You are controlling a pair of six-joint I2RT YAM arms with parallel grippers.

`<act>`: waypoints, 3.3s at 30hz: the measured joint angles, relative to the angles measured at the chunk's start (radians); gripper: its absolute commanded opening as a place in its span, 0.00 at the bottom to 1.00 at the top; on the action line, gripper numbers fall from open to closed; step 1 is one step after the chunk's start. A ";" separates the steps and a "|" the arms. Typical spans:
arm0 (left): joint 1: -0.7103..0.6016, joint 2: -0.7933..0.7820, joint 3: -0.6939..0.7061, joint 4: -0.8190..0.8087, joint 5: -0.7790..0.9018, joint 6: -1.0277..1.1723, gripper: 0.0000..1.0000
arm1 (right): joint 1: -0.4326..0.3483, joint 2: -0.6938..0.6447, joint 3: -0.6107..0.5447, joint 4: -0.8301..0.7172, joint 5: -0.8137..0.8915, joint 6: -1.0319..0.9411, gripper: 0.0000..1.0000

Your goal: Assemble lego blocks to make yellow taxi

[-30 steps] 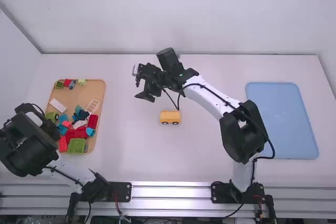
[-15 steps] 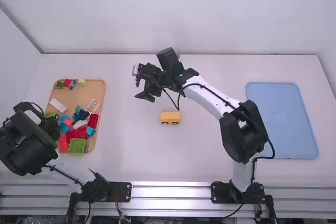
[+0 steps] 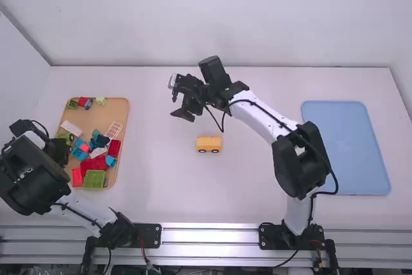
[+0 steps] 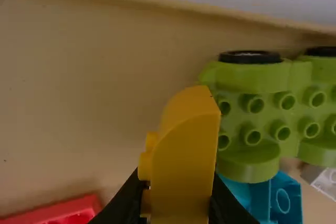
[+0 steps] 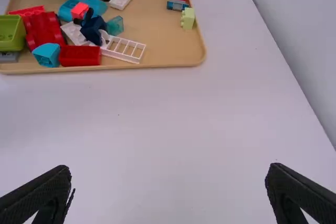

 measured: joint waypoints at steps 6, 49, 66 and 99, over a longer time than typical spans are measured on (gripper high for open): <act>0.000 -0.072 0.000 -0.015 0.031 0.125 0.03 | -0.005 0.000 0.000 0.013 0.000 0.024 0.99; -1.089 -0.264 -0.134 0.714 0.245 1.050 0.02 | -0.260 0.087 -0.071 0.475 -0.448 0.724 0.84; -1.162 -0.242 -0.354 1.178 0.244 0.881 0.02 | -0.226 0.087 -0.123 0.552 -0.387 0.842 0.68; -1.165 -0.238 -0.405 1.261 0.169 0.772 0.11 | -0.174 0.087 -0.124 0.532 -0.338 0.770 0.28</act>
